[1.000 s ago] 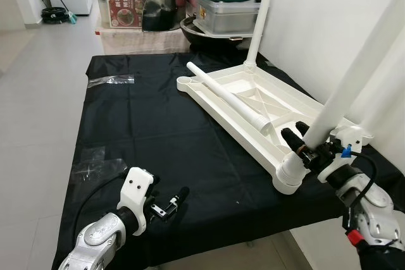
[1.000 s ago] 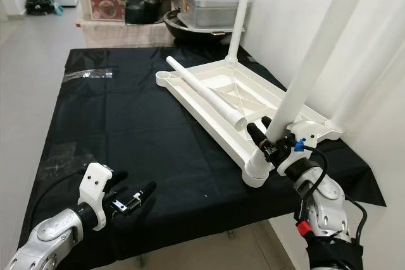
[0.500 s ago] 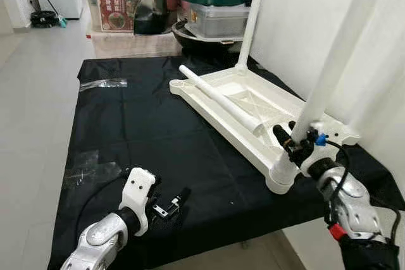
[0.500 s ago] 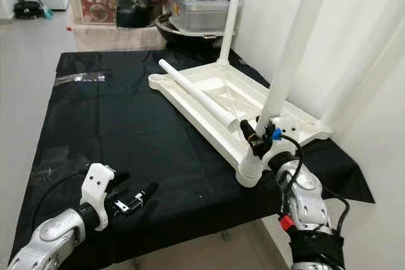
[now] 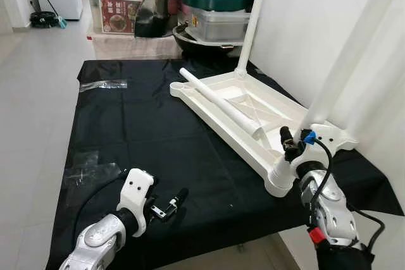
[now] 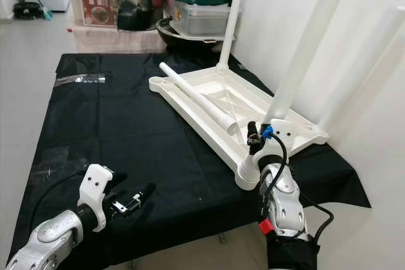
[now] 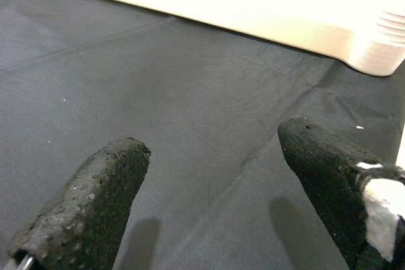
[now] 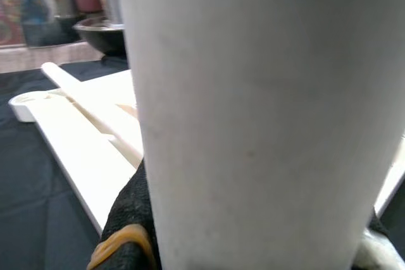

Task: Building children table

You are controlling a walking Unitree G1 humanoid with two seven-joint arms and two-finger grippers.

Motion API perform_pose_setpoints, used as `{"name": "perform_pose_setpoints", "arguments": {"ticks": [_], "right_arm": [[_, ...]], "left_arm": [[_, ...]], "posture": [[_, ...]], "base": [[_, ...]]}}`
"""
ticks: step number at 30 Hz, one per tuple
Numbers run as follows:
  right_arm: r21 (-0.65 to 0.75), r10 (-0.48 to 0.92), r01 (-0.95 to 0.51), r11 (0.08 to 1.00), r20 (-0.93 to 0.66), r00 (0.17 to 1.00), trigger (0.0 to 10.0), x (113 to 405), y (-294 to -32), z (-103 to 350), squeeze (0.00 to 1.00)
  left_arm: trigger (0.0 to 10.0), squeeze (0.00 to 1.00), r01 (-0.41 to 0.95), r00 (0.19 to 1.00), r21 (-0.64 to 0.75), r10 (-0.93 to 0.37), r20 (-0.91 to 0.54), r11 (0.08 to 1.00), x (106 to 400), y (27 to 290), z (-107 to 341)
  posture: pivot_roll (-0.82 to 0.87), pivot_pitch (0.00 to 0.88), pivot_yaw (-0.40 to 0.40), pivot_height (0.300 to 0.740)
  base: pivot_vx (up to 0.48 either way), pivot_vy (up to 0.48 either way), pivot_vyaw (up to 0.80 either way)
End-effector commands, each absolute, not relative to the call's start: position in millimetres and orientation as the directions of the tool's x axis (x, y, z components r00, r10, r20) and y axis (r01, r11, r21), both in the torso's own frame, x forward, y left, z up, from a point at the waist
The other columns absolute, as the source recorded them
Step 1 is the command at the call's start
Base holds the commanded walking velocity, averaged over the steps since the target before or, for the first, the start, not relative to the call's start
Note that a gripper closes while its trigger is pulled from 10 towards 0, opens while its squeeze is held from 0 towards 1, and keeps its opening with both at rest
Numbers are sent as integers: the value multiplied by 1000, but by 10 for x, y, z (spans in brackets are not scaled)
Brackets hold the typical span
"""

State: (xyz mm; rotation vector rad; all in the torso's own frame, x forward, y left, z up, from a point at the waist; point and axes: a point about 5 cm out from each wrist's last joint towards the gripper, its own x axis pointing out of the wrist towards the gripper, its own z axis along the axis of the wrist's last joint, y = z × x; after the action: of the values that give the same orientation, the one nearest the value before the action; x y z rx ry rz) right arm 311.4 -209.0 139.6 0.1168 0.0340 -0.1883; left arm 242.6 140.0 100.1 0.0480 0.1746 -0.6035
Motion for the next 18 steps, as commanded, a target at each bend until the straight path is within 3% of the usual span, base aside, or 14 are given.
{"name": "perform_pose_setpoints", "arguments": {"ticks": [1, 10, 18], "right_arm": [[125, -218, 261, 957, -281, 934, 10000, 2976, -2062, 951, 0], [73, -365, 406, 911, -315, 876, 10000, 2899, -2094, 943, 0], [27, -557, 586, 810, -278, 782, 10000, 2777, -2182, 1028, 0]], "left_arm": [[10000, 0, 567, 806, -10, -557, -198, 824, 2416, 1398, 955], [10000, 0, 567, 805, -10, -557, -202, 823, 2410, 1388, 944], [10000, 0, 565, 807, -7, -555, -204, 825, 2410, 1397, 945]], "posture": [[29, 0, -92, 740], [29, 0, -92, 740], [29, 0, -92, 740]], "base": [[0, 0, 0], [0, 0, 0], [0, 0, 0]]}}
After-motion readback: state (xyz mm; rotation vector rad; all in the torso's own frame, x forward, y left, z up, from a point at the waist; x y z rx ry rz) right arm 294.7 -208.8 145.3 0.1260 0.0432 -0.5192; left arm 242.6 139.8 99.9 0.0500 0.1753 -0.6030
